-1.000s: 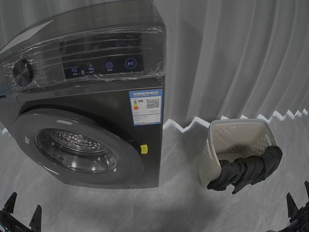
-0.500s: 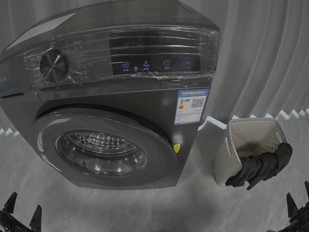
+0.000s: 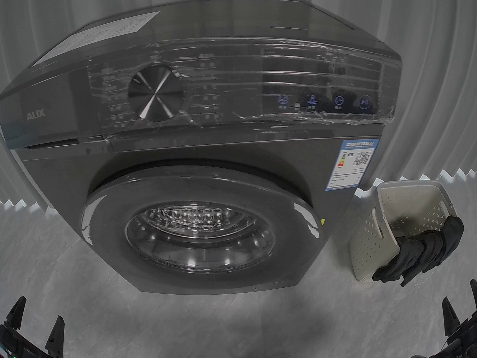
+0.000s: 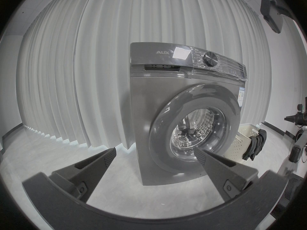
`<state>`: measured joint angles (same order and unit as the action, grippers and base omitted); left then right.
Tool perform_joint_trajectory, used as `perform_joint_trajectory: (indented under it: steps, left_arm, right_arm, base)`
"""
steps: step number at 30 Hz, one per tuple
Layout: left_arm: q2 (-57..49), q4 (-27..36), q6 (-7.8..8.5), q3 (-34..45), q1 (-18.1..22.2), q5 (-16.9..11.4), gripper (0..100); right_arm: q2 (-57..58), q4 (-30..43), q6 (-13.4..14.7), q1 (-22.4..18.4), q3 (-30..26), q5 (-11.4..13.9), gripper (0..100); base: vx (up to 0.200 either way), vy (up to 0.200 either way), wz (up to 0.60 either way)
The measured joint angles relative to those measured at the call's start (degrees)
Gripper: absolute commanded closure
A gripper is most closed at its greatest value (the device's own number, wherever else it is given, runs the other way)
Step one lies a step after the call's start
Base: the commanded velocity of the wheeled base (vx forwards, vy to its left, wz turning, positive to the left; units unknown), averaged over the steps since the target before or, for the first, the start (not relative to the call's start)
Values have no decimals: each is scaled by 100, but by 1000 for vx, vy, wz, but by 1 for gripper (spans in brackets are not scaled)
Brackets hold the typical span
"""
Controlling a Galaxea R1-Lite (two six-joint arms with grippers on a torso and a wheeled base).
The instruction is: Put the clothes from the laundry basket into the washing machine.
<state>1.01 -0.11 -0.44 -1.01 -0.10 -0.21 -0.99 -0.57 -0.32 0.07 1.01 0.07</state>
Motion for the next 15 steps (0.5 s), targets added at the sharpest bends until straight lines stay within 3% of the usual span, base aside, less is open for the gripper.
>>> perform_joint_trajectory:
  steps: [15]
  left_arm:
    - [0, 4, 26, 0, 0, 18, 0]
  right_arm:
    - [0, -2, 0, 6, 0, 2, 0]
  base:
    - [0, 0, 0]
